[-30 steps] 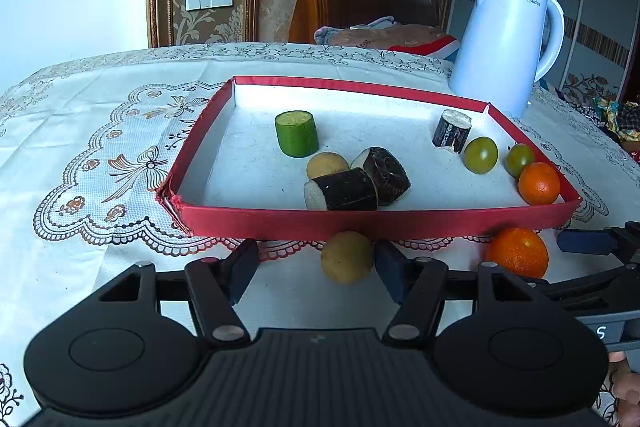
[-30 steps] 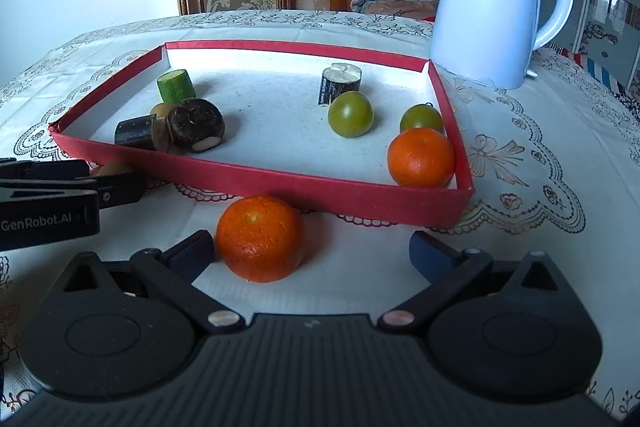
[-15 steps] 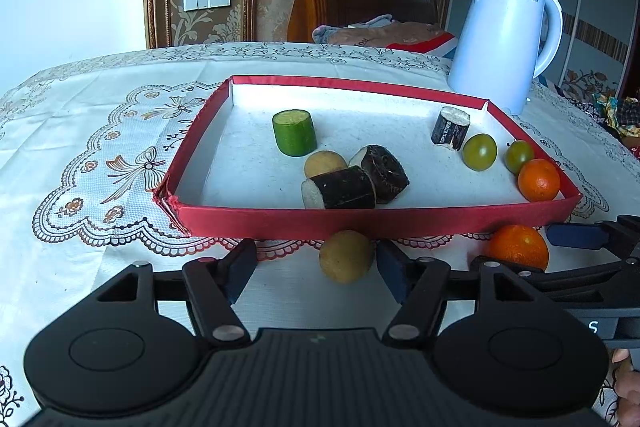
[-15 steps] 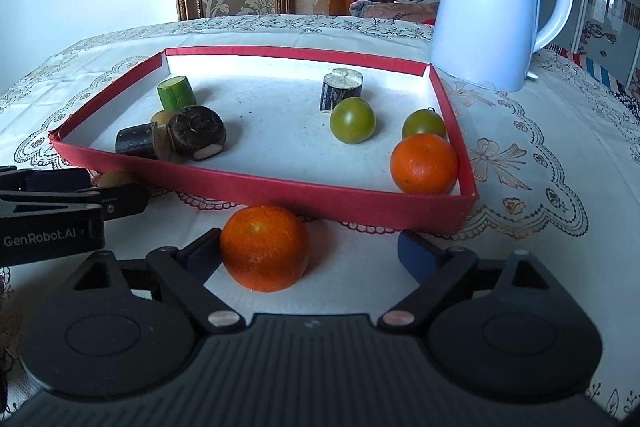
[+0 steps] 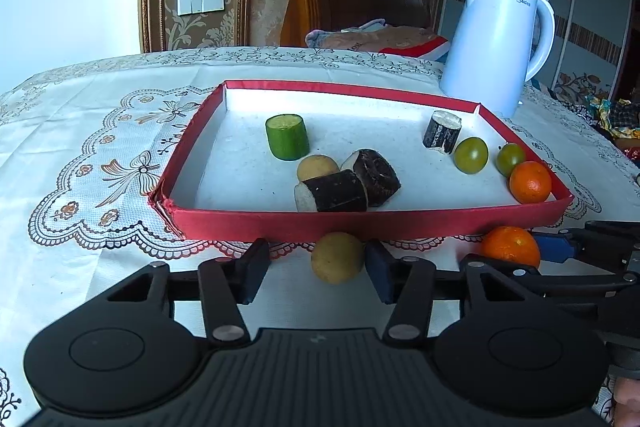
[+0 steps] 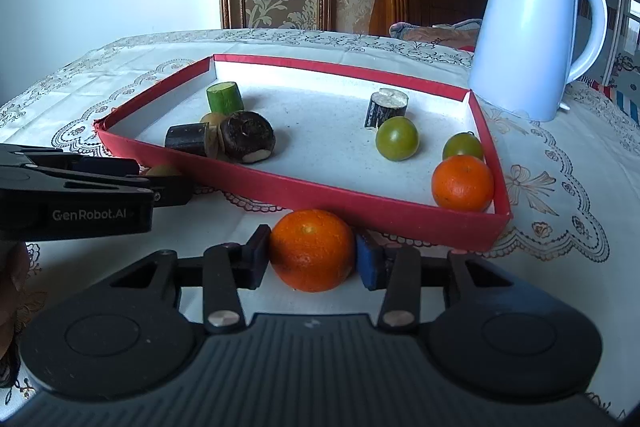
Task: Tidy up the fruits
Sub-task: 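Grasp the brown round fruit with the left tool while the right tool grasps the mandarin, then carry the brown fruit with the left tool into the tray while the right tool carries the mandarin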
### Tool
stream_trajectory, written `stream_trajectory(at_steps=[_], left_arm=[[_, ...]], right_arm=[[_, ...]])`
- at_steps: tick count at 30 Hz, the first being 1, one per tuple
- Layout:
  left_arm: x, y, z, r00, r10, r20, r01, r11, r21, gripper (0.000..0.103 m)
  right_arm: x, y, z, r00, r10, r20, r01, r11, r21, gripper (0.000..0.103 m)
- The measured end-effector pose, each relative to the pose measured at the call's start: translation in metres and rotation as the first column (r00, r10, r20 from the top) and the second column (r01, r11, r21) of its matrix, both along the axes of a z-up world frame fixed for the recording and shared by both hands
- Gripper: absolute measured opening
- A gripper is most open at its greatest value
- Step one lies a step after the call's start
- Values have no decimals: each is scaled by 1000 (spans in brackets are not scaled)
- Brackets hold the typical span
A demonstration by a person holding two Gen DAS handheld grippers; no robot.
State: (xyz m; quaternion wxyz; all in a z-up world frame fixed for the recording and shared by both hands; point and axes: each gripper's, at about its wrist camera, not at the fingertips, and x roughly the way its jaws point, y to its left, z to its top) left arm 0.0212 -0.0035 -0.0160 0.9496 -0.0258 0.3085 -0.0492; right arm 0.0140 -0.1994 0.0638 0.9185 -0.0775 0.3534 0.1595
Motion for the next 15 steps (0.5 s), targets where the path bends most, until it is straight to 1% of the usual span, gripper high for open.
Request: stream_trajectory(at_steps=[2,5,7,9,15], left_arm=[[-1,-2,0,1000,-6,1,6,1000,10,48],[-2,-4,1,1000,-29,4,29,1000,5,35],[-3,-7,1,999,-41,7,41,999,16,33],[-3,-8,0,999,-48,6,47,999,20,28],[-7,-8,3,998,-55,27,55,998,22,28]], right_arm=[[0,0,0,1000,-1,0,1,1000,4,41],[0,-2,0,1000,-8,3,8,1000,10,41],[-1,-3,0,1000,-14,3,14,1000,17,41],[-1,-5,0,1000,-19,7,19,1000,22,41],[-4,-9,3,999,-27,28,26,999,37,41]])
